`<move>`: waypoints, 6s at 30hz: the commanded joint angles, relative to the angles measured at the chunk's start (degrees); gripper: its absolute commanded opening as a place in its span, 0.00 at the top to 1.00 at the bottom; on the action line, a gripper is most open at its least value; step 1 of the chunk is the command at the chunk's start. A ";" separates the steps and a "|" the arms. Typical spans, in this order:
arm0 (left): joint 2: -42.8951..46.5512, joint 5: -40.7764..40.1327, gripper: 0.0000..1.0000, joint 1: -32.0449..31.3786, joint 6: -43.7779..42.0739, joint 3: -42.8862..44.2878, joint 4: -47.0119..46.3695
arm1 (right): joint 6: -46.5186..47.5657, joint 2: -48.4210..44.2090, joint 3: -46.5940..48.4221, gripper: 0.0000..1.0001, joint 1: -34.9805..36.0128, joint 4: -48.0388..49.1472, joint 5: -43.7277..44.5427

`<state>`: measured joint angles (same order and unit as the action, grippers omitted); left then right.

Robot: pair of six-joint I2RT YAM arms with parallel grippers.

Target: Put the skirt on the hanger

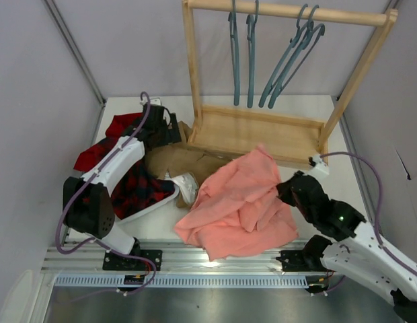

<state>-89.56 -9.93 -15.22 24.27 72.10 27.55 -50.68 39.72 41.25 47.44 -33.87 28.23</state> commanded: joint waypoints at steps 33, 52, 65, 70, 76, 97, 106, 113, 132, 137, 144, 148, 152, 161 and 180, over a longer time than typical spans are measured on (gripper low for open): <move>16.43 -8.61 1.00 -0.60 -9.06 29.22 12.52 | -7.25 -7.82 -3.02 1.00 -3.23 -14.65 2.27; 22.67 -27.77 1.00 4.24 -12.41 56.43 20.51 | -1.62 -6.24 -6.01 1.00 -4.99 -8.07 -2.64; 27.52 -16.48 1.00 8.71 -3.36 3.50 12.27 | 2.51 -0.53 -6.98 1.00 -6.48 -0.41 -8.89; 18.56 -10.29 1.00 13.46 -4.05 2.43 8.49 | 3.57 0.26 -6.63 1.00 -6.75 0.56 -10.03; 5.91 -5.10 1.00 17.86 -6.51 15.83 15.04 | 3.74 0.97 -6.72 1.00 -7.01 1.44 -11.44; 16.71 -1.31 0.79 17.69 -1.33 -1.44 6.97 | 6.81 5.80 -8.30 1.00 -9.56 5.39 -15.65; 24.07 -3.15 0.01 16.02 -4.50 14.99 20.34 | 7.96 7.21 -9.53 1.00 -11.05 7.33 -19.08; 25.84 -19.74 0.01 -15.65 4.71 17.21 30.28 | 9.10 6.33 -10.49 1.00 -12.90 6.62 -20.40; 4.05 -30.05 0.04 -34.17 22.22 -2.29 31.86 | 10.77 3.43 -14.01 1.00 -17.47 7.24 -24.09; 3.78 -27.51 0.03 -33.73 22.66 -7.93 28.45 | 10.77 3.60 -14.54 1.00 -18.52 8.11 -25.77; 6.23 -26.55 0.07 -29.35 26.61 -14.34 30.02 | 10.25 4.04 -14.45 1.00 -18.88 9.52 -26.56; 15.26 -22.33 0.13 -20.14 25.92 -20.83 26.43 | 9.63 4.04 -14.97 1.00 -18.79 10.66 -26.38; 22.74 -20.04 0.20 -11.77 23.54 -25.33 23.95 | 9.10 4.04 -15.50 1.00 -18.96 11.10 -26.12; 25.66 -18.46 0.24 2.03 15.46 -25.78 23.34 | 8.31 4.66 -16.12 1.00 -18.96 12.86 -26.29; 44.02 4.66 0.05 8.31 3.06 -8.86 26.58 | 9.63 15.99 -5.85 1.00 -18.70 20.43 -31.39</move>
<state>-50.59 -11.49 -3.05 28.84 55.27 50.87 -42.46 54.96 28.75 28.64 -16.19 -0.08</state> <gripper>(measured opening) 0.932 0.011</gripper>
